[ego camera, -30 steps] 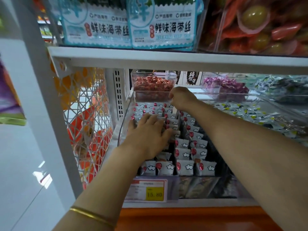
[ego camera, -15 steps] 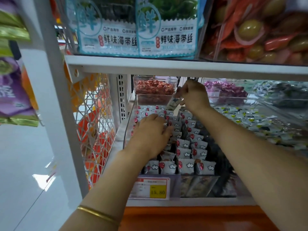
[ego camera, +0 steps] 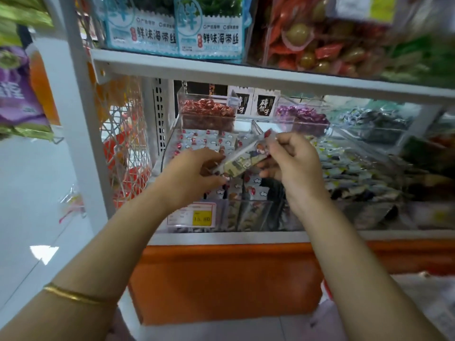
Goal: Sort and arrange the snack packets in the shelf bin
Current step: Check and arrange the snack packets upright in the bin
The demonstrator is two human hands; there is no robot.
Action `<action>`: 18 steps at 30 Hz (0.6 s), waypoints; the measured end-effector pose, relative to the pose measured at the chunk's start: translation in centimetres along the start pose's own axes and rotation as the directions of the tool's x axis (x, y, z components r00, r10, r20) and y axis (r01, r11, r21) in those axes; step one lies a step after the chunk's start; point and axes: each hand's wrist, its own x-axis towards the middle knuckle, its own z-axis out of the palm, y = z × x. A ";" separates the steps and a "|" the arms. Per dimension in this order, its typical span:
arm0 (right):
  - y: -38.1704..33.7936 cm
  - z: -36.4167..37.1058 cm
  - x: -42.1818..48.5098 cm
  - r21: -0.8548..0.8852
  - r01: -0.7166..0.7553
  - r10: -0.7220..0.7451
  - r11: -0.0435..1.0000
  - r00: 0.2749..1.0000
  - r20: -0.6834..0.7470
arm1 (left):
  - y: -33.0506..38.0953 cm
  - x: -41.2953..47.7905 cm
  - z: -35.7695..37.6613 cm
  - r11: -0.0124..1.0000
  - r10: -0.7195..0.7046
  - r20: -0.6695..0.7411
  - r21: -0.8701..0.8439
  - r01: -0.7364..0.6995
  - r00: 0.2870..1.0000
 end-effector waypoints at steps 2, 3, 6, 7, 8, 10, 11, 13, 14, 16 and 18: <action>-0.2 0.1 -0.7 0.128 -0.053 0.051 0.990 0.999 0.018 | 0.1 -0.8 0.0 0.998 -0.007 0.004 -0.058 0.007 1.000; -0.2 0.2 -1.0 0.192 -0.084 0.078 0.978 0.996 0.039 | 0.1 -1.0 0.0 0.996 -0.018 0.007 -0.083 0.018 1.000; -0.1 0.5 -1.5 0.307 -0.138 0.109 0.942 0.988 0.109 | 0.2 -1.6 0.0 0.983 -0.067 0.020 -0.172 0.069 0.998; -0.1 0.6 -1.6 0.331 -0.142 0.105 0.933 0.986 0.128 | 0.2 -1.7 0.0 0.975 -0.074 0.031 -0.209 0.079 0.997; -0.1 0.7 -1.6 0.355 -0.147 0.101 0.923 0.984 0.145 | 0.3 -1.8 0.0 0.967 -0.076 0.043 -0.241 0.084 0.996; 0.0 0.9 -1.6 0.398 -0.163 0.100 0.903 0.979 0.176 | 0.4 -1.8 0.0 0.950 -0.075 0.059 -0.300 0.090 0.995; 0.1 1.0 -1.6 0.420 -0.173 0.099 0.891 0.976 0.193 | 0.5 -1.7 0.0 0.940 -0.077 0.065 -0.329 0.094 0.995; 0.2 1.1 -1.6 0.462 -0.190 0.088 0.867 0.968 0.234 | 0.6 -1.6 0.2 0.930 -0.074 0.081 -0.355 0.098 0.994; 0.2 1.1 -1.6 0.473 -0.194 0.078 0.860 0.964 0.253 | 0.6 -1.5 0.3 0.935 -0.064 0.085 -0.342 0.090 0.994; 0.3 1.2 -1.8 0.481 -0.193 0.059 0.855 0.958 0.280 | 0.6 -1.4 0.5 0.950 -0.044 0.086 -0.304 0.069 0.995; 0.4 1.3 -1.9 0.486 -0.186 0.035 0.854 0.952 0.304 | 0.5 -1.2 0.7 0.951 -0.036 0.081 -0.305 0.059 0.996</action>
